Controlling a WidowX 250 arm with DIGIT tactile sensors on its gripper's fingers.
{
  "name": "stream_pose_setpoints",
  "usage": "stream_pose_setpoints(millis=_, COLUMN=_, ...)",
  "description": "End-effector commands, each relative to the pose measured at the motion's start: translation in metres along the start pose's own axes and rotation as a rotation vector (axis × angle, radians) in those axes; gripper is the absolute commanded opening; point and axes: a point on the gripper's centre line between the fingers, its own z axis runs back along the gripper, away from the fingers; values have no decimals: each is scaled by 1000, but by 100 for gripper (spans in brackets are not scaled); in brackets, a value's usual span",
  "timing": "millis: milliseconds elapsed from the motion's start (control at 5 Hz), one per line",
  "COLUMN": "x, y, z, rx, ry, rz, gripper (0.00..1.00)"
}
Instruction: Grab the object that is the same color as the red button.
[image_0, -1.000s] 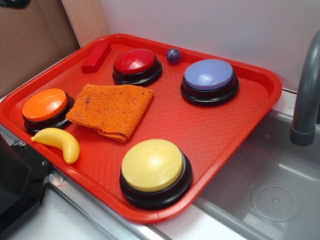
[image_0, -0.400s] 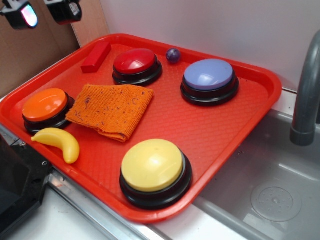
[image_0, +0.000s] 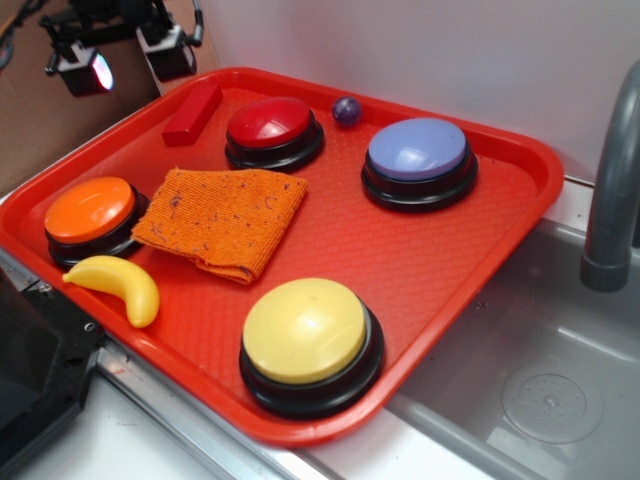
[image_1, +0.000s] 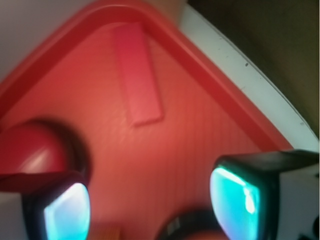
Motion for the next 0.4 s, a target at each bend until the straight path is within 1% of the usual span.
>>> stream_pose_setpoints(millis=0, x=40, y=9, z=-23, rx=-28, ry=-98, rz=84, gripper=100)
stream_pose_setpoints(millis=200, x=44, y=-8, z=-48, rx=-28, ry=-90, rz=21, gripper=100)
